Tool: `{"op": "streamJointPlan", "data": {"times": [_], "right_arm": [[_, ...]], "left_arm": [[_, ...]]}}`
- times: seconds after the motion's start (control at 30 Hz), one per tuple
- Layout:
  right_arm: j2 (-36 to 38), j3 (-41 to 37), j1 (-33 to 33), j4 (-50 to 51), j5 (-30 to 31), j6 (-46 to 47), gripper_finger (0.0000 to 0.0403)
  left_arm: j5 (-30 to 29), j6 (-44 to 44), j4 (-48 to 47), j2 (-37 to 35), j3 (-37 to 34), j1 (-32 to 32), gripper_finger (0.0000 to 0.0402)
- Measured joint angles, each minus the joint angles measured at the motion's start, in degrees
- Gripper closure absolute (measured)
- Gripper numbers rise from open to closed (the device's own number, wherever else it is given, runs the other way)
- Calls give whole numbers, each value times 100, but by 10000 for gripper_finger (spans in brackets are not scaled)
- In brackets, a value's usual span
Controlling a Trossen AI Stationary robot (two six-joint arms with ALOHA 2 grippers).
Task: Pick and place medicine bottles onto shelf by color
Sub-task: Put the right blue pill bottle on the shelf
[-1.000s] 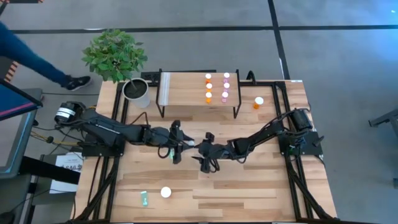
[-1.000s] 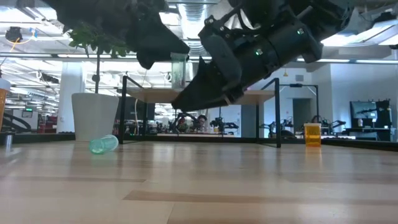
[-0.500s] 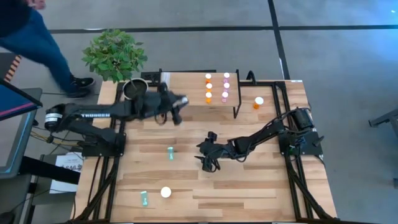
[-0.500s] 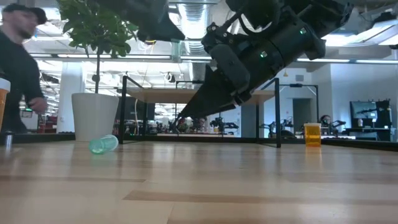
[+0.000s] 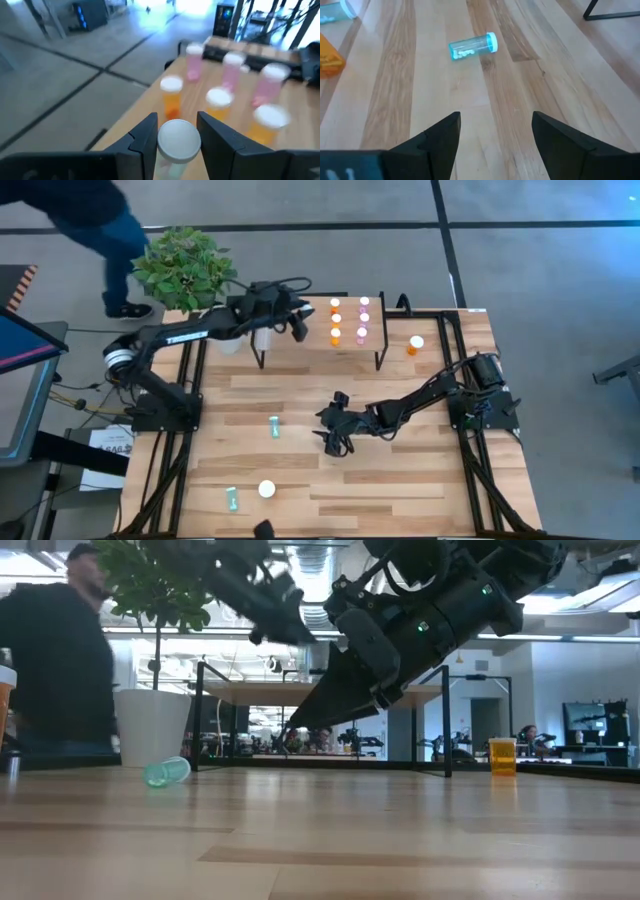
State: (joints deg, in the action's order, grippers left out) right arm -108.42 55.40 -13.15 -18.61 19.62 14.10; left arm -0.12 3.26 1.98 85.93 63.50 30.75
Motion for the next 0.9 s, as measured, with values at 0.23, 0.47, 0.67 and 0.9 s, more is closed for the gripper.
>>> {"op": "streamJointPlan", "data": {"times": [0.23, 0.47, 0.67, 0.9], "right_arm": [[0, 0, -39, 17, -1, 88, 133], [-2, 0, -70, 17, -1, 92, 133], [-4, 0, -70, 17, -2, 101, 133], [-4, 1, -70, 15, -2, 103, 133]], "left_arm": [[-9, -143, 353, 655, 34, 240, 292], [-190, -241, 651, 712, 38, 309, 287], [-208, -305, 854, 712, 38, 309, 281], [-347, -309, 654, 712, 38, 309, 280]]}}
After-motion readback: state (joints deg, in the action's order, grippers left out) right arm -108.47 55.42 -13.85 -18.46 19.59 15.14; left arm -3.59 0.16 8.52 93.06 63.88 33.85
